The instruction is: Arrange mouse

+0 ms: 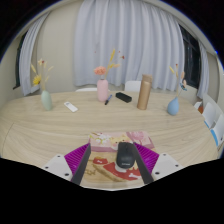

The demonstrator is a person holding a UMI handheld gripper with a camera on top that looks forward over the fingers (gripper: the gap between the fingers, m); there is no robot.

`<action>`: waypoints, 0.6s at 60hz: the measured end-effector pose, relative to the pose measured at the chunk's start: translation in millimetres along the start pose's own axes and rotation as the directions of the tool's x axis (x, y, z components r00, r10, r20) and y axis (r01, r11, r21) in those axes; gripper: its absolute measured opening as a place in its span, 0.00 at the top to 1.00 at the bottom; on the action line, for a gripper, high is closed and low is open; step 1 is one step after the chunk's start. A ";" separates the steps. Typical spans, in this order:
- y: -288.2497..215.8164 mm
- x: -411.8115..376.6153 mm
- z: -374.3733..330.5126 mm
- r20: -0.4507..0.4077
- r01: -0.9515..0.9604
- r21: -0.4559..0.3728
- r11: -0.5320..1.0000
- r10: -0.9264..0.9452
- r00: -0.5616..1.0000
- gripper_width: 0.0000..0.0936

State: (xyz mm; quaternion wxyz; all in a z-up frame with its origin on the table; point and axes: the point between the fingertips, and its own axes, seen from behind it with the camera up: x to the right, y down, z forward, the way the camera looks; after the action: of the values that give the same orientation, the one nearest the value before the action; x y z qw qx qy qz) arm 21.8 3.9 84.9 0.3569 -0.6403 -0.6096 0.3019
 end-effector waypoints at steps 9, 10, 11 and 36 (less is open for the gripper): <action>-16.8 -52.4 -82.6 0.017 0.041 0.055 0.998 -0.042 0.999 0.08; -17.2 -59.9 -90.3 0.024 0.038 0.050 0.998 -0.039 0.999 0.08; -16.0 -67.1 -98.7 0.033 0.033 0.045 0.998 -0.034 0.999 0.08; 52.3 -137.5 -214.0 0.096 -0.027 -0.072 0.997 0.034 0.995 0.08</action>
State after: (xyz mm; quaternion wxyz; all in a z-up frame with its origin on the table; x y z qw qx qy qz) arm 216.9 -152.2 155.5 0.2992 -0.6463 -0.6265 0.3165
